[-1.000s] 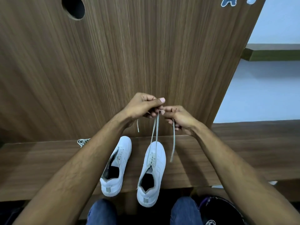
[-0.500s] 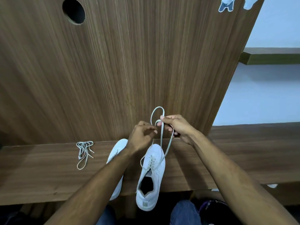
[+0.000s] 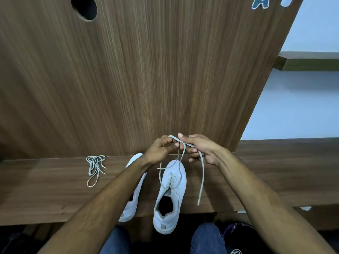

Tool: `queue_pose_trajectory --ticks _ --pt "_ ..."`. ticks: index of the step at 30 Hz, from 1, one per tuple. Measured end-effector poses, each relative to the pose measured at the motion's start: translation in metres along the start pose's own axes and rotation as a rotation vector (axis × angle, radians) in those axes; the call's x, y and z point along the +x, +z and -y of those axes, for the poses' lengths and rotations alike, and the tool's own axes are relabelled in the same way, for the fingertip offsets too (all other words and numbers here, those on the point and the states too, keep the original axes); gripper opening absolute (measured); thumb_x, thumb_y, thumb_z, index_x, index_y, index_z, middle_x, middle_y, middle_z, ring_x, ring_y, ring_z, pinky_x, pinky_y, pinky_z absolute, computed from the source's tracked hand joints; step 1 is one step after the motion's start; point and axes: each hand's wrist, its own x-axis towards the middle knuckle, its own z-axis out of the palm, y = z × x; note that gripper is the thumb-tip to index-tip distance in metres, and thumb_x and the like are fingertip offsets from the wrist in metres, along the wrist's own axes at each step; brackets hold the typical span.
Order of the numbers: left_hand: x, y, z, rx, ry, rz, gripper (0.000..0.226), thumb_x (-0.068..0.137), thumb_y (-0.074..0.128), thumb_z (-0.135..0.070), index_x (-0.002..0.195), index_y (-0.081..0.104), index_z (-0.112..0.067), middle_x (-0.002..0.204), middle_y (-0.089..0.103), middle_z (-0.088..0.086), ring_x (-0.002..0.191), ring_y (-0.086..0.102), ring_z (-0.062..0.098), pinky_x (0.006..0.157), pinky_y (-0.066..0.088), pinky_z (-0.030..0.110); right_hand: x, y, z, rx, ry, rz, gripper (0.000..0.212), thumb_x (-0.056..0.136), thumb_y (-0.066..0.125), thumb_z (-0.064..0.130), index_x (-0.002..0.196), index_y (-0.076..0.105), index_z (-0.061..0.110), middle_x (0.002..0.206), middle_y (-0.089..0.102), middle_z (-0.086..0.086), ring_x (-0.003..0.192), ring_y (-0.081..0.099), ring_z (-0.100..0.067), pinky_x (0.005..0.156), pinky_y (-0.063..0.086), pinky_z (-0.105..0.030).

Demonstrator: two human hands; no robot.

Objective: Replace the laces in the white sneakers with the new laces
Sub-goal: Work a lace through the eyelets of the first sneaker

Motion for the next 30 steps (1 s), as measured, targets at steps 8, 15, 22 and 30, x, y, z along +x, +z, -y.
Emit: queue_pose_trajectory --ticks 8,15,22,30 --pt "0.003 -0.062 0.018 0.373 -0.279 -0.207 0.029 0.087 0.053 -0.023 0.061 0.063 -0.016 0.064 0.056 0.001 0.063 0.049 0.014 0.066 0.037 0.027 0.016 -0.048 -0.029 -0.348 -0.161 -0.468 0.026 0.087 0.068 0.033 0.067 0.068 0.016 0.036 0.041 0.011 0.034 0.038 -0.003 0.042 0.042 -0.022" --pt "-0.017 -0.117 0.064 1.016 -0.652 -0.153 0.039 0.091 0.046 -0.048 0.113 0.065 -0.022 0.123 0.060 0.009 0.119 0.051 0.029 0.100 0.038 0.042 0.007 -0.102 -0.075 -1.152 0.067 -0.723 0.033 0.091 0.055 0.048 0.100 0.069 0.019 0.109 0.068 -0.012 0.104 0.063 -0.034 0.081 0.048 -0.036" --pt "-0.036 -0.090 0.105 1.257 -0.686 -0.226 0.042 0.093 0.041 -0.040 0.123 0.059 -0.018 0.128 0.049 0.006 0.126 0.039 0.026 0.104 0.028 0.046 0.004 -0.094 -0.108 -1.450 0.197 -0.645 0.030 0.093 0.049 0.035 0.114 0.060 0.016 0.119 0.064 -0.011 0.110 0.062 -0.033 0.086 0.048 -0.037" --pt "-0.048 0.003 0.138 0.697 -0.286 0.086 0.053 0.078 0.047 -0.043 0.127 0.056 -0.024 0.130 0.055 0.000 0.119 0.053 0.023 0.096 0.046 0.040 0.032 -0.014 -0.171 -1.173 0.023 -0.249 0.039 0.091 0.049 0.035 0.130 0.051 0.032 0.141 0.048 -0.003 0.125 0.051 -0.028 0.102 0.043 -0.039"
